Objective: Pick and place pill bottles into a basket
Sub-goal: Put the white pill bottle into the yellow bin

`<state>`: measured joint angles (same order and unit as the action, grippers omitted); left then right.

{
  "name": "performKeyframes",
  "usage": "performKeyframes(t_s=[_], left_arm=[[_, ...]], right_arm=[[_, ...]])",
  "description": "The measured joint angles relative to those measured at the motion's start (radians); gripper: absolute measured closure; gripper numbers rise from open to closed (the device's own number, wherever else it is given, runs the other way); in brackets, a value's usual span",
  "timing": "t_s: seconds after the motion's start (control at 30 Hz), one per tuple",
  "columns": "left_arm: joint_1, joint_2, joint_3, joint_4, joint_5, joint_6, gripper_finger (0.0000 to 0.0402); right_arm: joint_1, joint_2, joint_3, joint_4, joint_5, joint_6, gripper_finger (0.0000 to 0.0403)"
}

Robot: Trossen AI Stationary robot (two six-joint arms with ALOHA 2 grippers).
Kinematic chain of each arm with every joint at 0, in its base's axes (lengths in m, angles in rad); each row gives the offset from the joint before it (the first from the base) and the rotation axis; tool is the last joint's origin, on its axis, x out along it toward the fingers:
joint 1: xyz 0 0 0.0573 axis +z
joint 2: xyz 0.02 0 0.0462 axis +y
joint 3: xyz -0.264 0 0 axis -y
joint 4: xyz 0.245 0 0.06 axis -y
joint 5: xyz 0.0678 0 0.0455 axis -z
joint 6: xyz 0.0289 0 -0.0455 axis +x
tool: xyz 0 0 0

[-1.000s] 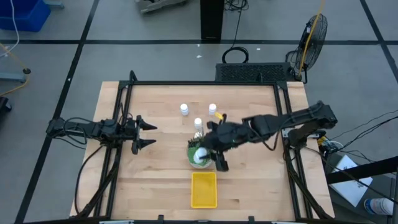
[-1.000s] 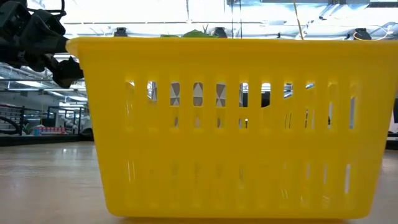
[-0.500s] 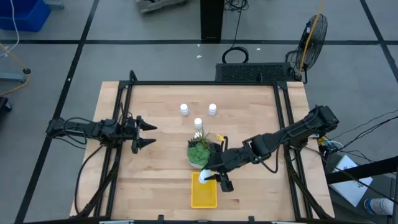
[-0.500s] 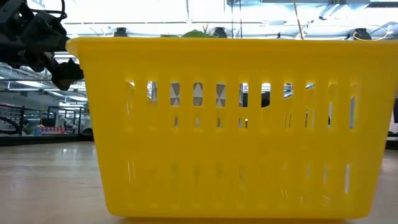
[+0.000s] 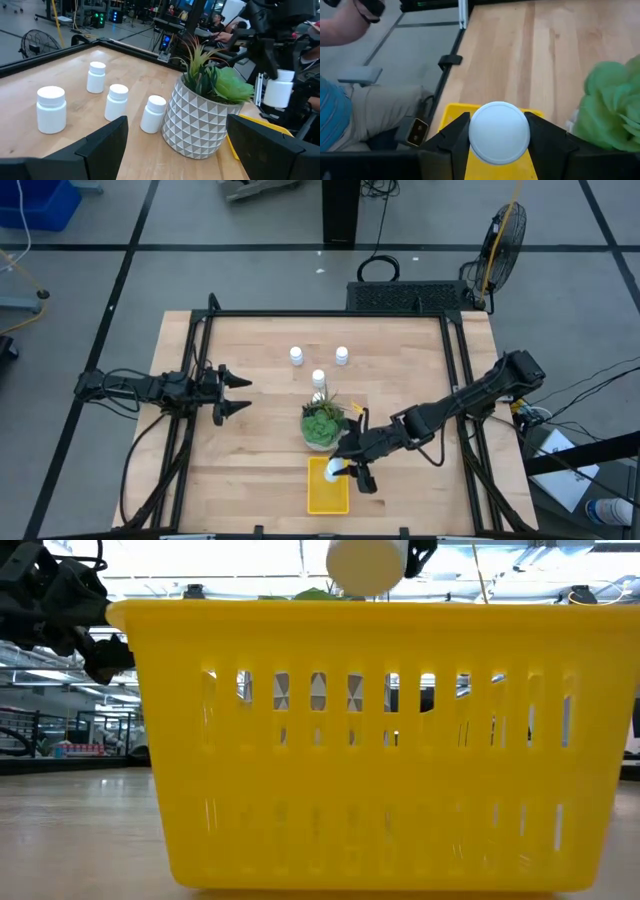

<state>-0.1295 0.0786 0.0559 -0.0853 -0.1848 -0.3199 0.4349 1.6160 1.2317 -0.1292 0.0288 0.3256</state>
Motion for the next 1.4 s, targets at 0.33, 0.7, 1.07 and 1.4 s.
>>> performKeyframes(t_s=[0.33,0.7,1.07,1.4], left_arm=[[0.000,0.000,0.000,0.000,0.000,-0.002,0.0062],[0.000,0.000,0.000,-0.001,0.000,-0.014,0.0062],[0.000,0.000,0.000,0.000,-0.026,-0.014,0.0062],[0.000,0.007,0.000,0.000,-0.026,-0.011,0.0062]], right_arm=[[0.025,0.078,0.000,0.016,-0.005,0.008,0.0245],[0.069,0.085,0.000,0.021,0.051,0.003,0.0246],[0.102,0.099,0.002,0.050,0.076,0.017,0.0245],[0.138,0.219,0.118,0.022,0.045,-0.010,0.0244]])
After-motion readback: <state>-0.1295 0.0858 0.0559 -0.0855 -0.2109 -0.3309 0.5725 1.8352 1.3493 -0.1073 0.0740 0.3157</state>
